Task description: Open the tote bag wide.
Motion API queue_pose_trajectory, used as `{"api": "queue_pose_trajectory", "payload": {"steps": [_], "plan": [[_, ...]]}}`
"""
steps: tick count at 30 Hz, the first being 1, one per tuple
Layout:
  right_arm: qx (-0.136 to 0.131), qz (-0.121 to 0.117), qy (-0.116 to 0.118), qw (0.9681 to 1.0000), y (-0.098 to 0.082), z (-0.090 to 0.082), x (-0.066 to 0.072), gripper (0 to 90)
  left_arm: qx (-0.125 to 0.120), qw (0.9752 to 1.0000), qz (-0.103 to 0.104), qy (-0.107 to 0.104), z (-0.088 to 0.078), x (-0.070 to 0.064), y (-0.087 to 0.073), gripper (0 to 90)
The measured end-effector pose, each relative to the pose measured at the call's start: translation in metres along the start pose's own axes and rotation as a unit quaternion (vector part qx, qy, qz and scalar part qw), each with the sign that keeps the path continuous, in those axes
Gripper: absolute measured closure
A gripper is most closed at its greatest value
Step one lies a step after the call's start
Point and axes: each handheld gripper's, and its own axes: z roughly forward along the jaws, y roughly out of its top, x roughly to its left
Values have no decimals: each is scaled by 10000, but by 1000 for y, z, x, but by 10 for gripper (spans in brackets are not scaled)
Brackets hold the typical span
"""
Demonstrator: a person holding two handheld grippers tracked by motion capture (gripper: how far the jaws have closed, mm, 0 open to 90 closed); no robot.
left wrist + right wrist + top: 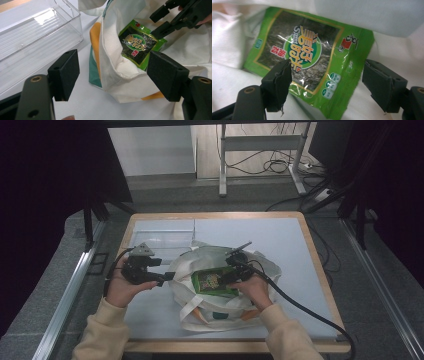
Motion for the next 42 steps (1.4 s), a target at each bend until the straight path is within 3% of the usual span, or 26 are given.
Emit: {"api": "queue_pose_trajectory", "payload": {"steps": [9,16,22,27,31,38,42], "plan": [[263,14,-70,9996,0,13,-2,266,26,10000,16,-6,1,0,-1,261],[490,161,-60,9987,0,22,-5,275,37,10000,38,-14,2,-1,-1,261],[438,226,80,9988,0,26,-8,334,46,10000,37,-13,2,-1,-1,261],[442,298,142,9985,-1,25,-6,478,51,10000,49,-16,3,-1,-1,260],[399,347,340,9980,-1,26,-6,604,54,10000,41,-14,3,-1,-1,261],[241,386,315,9985,-1,21,-7,831,77,10000,40,-17,5,-1,-2,259],[206,313,276,9989,-2,18,-6,862,80,10000,53,-18,5,-1,-2,258]]}}
